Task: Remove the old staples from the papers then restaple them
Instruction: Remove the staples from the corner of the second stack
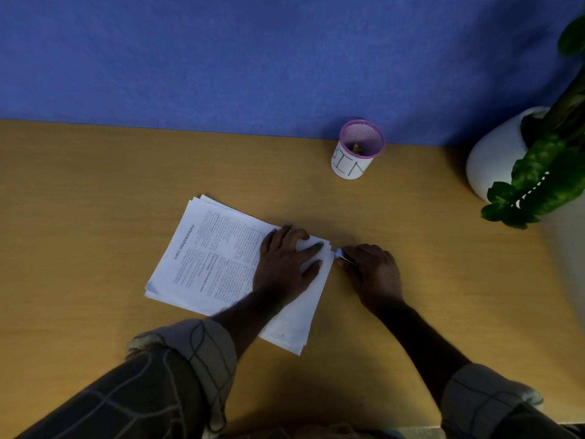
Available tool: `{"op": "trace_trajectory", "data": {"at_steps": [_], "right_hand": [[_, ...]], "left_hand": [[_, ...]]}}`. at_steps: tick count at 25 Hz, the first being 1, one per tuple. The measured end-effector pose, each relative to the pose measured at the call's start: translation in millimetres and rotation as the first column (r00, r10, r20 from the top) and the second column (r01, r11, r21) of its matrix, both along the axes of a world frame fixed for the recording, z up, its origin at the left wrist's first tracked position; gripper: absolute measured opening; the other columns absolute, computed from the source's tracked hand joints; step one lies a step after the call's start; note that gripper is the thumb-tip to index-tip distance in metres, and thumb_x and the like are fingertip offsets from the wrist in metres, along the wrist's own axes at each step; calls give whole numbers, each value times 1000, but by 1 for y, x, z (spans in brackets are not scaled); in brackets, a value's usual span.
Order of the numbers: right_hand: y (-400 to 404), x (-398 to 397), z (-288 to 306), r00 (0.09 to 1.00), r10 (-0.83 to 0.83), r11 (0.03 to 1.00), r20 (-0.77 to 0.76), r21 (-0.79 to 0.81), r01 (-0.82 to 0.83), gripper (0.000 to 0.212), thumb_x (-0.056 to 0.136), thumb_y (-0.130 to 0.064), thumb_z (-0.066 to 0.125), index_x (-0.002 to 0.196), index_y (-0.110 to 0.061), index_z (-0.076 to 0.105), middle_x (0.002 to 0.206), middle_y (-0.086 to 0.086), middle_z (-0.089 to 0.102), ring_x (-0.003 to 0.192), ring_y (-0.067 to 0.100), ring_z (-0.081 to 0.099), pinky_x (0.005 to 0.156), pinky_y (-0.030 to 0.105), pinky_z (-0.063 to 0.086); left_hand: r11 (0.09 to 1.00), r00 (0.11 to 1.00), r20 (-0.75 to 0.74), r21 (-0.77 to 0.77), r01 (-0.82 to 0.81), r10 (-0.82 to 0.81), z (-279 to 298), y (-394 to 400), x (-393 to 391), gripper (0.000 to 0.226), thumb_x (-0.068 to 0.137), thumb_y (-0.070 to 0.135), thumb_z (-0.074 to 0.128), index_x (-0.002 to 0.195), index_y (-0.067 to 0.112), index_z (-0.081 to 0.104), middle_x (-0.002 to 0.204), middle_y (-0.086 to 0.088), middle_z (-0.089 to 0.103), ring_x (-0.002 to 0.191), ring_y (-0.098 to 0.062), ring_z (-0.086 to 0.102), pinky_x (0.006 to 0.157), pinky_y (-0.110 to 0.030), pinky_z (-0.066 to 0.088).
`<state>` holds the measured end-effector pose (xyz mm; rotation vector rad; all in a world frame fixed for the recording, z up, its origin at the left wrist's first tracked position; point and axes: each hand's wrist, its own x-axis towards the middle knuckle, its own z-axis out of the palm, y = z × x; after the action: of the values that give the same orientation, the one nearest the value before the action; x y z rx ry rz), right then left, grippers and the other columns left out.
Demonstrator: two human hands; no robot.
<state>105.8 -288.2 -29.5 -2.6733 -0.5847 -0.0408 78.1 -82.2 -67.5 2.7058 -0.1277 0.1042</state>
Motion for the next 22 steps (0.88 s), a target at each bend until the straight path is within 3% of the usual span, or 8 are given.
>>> {"op": "trace_trajectory", "data": {"at_steps": [6,11,13,15,18,20,22], "right_hand": [[-8,6,3,993,-43,998,-108,44,48,22,89,-23,70,110,-19,73,98,1,74,87,22,62,78,42,51],[-10,13,9,966,-192,979,-173,-100,177,24,91,-42,61,109,-28,70,102,-3,66,103,20,54,88,39,34],[-8,15,18,959,-253,965,-124,-96,242,25,88,-42,65,104,-24,71,100,-1,66,102,22,54,86,38,31],[4,13,26,964,-263,965,-39,-26,262,20,86,-32,70,98,-16,74,96,3,68,96,24,59,81,35,38],[40,9,32,960,-218,967,-174,94,236,17,90,-26,66,85,-12,73,80,0,63,75,18,60,61,19,36],[66,9,27,912,-263,962,-314,-21,271,26,93,-35,60,86,-11,70,81,1,63,76,16,61,60,21,37],[81,11,21,875,-353,935,-331,-169,313,28,95,-34,55,93,-8,68,89,6,67,77,16,58,64,25,39]], "left_hand": [[1000,1000,-8,-11,-21,21,2,-1,1,53,90,54,49,136,28,57,136,3,56,141,-26,37,117,-46,25],[998,996,-77,-57,-38,34,4,-1,0,66,87,56,51,145,26,46,147,2,49,147,-23,30,120,-43,18],[997,996,-88,-74,2,-8,6,3,0,65,86,54,56,144,24,48,147,2,49,148,-22,28,122,-45,19],[996,992,-96,-48,75,-79,7,10,1,63,86,53,58,142,24,51,146,3,49,148,-23,28,122,-48,23],[991,986,-103,29,132,-128,10,17,0,63,88,57,58,143,27,50,149,1,48,148,-24,29,120,-48,26],[991,988,-95,48,127,-122,12,18,0,63,87,56,61,142,28,51,149,0,49,146,-26,32,120,-47,27],[992,989,-96,54,117,-112,13,17,-1,62,85,54,64,140,28,53,148,-2,50,144,-27,36,118,-48,29]]}}
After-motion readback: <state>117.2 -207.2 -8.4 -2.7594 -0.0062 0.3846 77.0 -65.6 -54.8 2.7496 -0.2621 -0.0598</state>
